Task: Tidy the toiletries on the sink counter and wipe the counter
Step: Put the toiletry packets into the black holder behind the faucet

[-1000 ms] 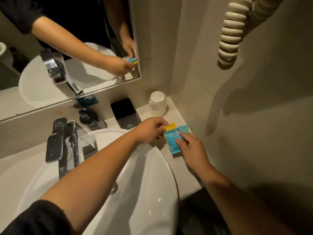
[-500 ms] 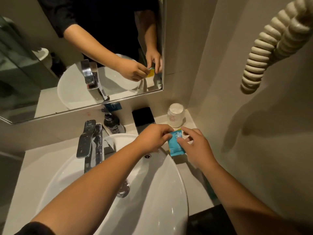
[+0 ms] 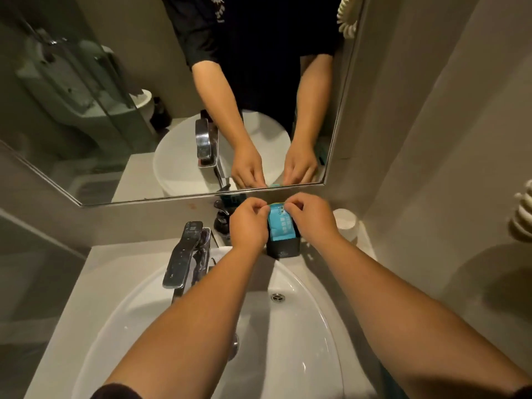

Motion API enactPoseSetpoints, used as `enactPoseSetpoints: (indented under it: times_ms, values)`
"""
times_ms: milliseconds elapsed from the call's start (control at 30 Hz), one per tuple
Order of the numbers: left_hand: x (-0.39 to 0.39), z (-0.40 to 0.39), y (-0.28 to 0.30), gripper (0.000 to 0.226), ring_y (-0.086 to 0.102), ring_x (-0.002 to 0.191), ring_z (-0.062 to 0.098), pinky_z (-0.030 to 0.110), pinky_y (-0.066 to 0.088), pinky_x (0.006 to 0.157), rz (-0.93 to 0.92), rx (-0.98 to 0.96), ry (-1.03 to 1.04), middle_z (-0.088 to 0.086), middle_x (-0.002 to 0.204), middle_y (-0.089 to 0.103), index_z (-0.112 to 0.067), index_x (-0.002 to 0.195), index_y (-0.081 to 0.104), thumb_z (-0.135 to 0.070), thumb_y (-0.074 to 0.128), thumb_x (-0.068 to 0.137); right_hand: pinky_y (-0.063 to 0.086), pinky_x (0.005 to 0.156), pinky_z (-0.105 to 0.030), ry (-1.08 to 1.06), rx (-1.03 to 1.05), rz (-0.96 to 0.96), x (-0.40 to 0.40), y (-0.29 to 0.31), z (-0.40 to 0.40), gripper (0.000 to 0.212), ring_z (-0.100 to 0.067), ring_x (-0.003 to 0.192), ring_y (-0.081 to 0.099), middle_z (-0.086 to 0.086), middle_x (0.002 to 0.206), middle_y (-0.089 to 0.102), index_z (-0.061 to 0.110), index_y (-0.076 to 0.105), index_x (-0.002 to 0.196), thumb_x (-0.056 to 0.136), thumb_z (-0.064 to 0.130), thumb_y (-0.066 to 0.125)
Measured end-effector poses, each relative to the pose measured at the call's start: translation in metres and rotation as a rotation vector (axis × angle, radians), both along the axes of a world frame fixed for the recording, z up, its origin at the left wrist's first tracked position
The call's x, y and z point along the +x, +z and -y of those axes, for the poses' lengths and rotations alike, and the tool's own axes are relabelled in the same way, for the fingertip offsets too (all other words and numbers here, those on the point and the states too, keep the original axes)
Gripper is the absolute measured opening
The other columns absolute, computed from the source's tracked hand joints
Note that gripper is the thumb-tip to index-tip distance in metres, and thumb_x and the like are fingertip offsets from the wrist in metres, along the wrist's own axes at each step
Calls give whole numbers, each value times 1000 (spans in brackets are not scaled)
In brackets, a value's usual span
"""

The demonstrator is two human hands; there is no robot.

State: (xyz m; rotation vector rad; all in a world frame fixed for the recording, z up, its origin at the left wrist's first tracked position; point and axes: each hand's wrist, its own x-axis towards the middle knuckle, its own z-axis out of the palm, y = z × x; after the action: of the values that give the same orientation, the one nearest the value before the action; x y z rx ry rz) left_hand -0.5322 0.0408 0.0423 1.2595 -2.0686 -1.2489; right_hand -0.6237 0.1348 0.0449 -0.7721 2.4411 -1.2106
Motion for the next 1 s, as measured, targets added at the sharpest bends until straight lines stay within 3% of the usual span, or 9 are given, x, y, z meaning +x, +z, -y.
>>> enactPoseSetpoints:
  times_ms: [233,367,533,733,1000]
  values:
    - [-13,9,-34,10,57,78,15,23,38,65,119,-10,61,-1,87,63,-18,93,65,-22,56,93,53,80,-32,-11,187,-88,-8,-39,24,25,-23,93,64,-8,106,66,16,70,104,94,33,54]
    - [-19,9,-38,13,61,79,19,27,45,69,84,-40,55,4,88,69,-17,88,66,-24,56,92,53,84,-43,-87,84,-102,-7,-46,24,23,-29,91,63,-14,103,64,12,71,97,92,27,55]
    - [-26,11,-37,16,63,84,24,36,52,77,69,-102,13,8,95,69,-15,90,69,-26,58,90,52,82,-39,-149,31,-91,-9,-40,19,22,-29,90,61,-15,103,62,10,71,96,93,25,55]
    - [-25,11,-52,16,57,84,22,31,47,77,255,-95,-25,11,111,53,-18,96,69,-26,55,94,55,79,-36,-42,266,-103,-14,-51,19,23,-27,94,64,-10,106,67,17,71,101,92,32,55]
    - [-22,10,-52,18,60,88,30,33,44,66,412,-293,-119,10,110,52,-20,101,67,-26,51,95,42,66,-32,115,627,-375,-12,-51,27,28,-30,95,65,-10,108,65,18,65,114,90,33,58]
